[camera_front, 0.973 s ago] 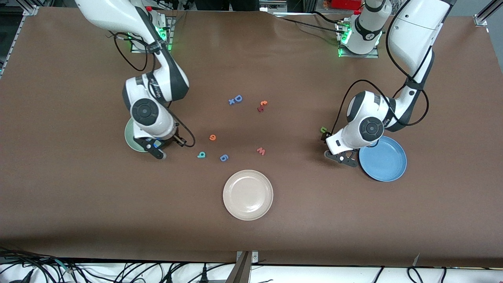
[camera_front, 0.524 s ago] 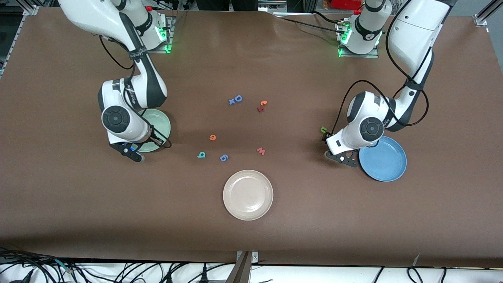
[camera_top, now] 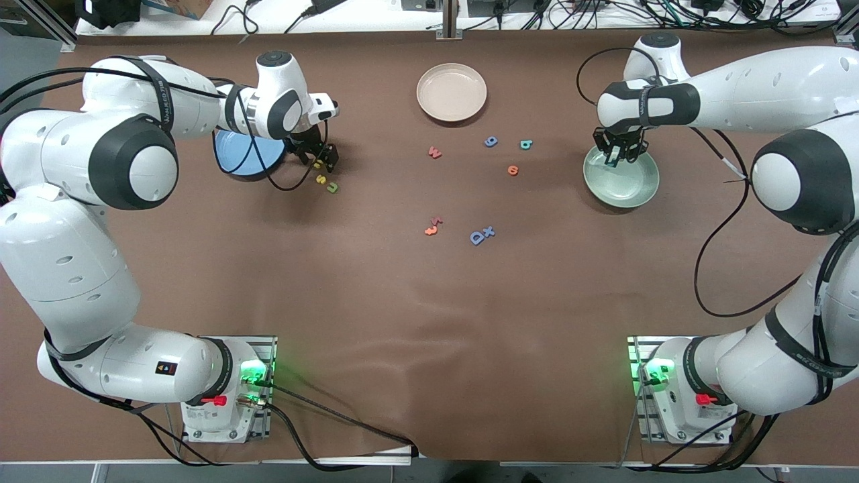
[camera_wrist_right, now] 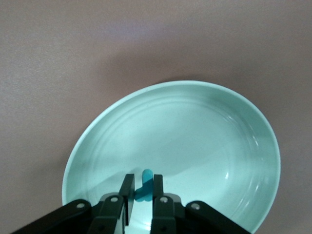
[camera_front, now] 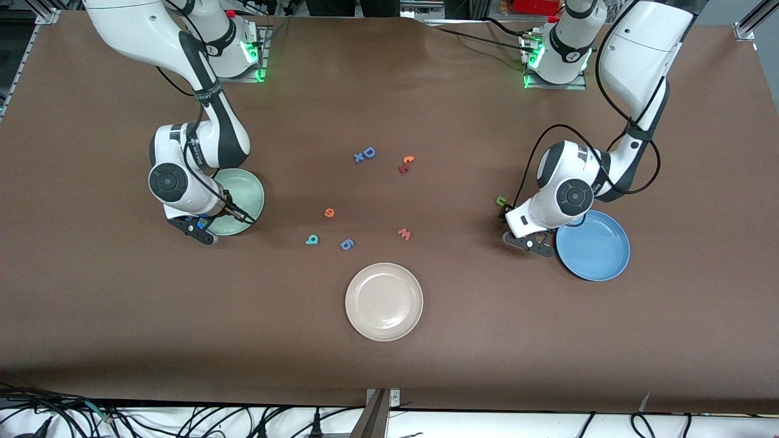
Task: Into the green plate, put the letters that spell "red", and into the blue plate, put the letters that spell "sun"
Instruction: 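Release the teal letter over the green plate while the left gripper grasps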
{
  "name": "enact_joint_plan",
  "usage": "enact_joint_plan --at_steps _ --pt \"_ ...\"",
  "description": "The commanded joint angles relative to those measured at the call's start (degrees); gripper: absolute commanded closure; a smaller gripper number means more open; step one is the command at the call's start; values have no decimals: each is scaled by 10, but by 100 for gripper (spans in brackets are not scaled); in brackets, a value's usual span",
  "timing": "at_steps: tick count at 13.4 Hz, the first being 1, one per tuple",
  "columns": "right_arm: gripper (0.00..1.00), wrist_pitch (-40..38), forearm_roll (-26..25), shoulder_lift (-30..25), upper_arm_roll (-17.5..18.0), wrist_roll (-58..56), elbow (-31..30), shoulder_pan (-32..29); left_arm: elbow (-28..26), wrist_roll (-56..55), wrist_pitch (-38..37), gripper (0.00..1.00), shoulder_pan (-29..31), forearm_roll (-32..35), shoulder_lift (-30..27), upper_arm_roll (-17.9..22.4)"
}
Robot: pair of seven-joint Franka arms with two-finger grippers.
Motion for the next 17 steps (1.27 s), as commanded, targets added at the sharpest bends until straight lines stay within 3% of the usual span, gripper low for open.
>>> enact_joint_plan --at_steps 1,2,6,10,14,17 --pt "7 8 12 -2 1 -12 -5 -1 -12 -8 11 43 -5 14 -4 5" --pt "3 7 12 -3 1 -11 -3 -1 -12 -8 11 48 -5 14 -4 5" --pt "2 -22 12 -22 14 -7 13 4 -11 -8 11 55 -5 14 -4 5" --pt "2 -27 8 -21 101 98 51 12 -11 -8 11 68 -5 14 -5 5" --pt "2 17 8 14 105 187 86 69 -3 -4 0 78 -5 14 -24 12" --pt "2 70 7 57 105 207 101 89 6 21 -18 78 -5 14 -38 30"
